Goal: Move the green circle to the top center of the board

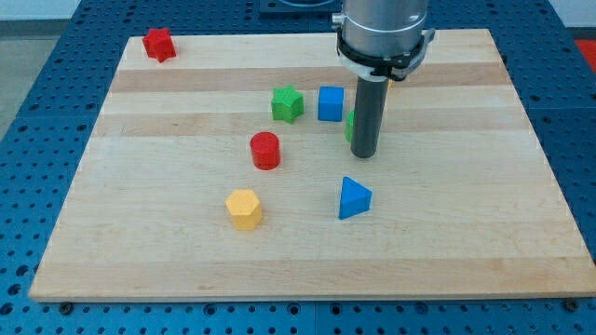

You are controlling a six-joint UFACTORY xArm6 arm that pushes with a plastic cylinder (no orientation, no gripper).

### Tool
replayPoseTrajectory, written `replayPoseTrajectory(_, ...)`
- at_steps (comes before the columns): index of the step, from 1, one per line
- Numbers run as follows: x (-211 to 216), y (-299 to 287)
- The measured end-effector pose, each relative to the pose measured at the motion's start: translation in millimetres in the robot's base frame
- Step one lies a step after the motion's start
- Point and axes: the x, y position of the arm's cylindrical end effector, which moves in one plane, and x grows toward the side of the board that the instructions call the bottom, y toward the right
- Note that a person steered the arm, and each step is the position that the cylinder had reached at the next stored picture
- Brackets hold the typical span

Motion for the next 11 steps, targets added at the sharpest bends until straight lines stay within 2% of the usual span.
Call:
replayPoseTrajectory(5,-63.6,2.2)
replayPoseTrajectory(7,-83.9,21.1)
replayPoseTrajectory(10,-99.5,-10.1)
replayPoseTrajectory(11,-99.7,-36.4)
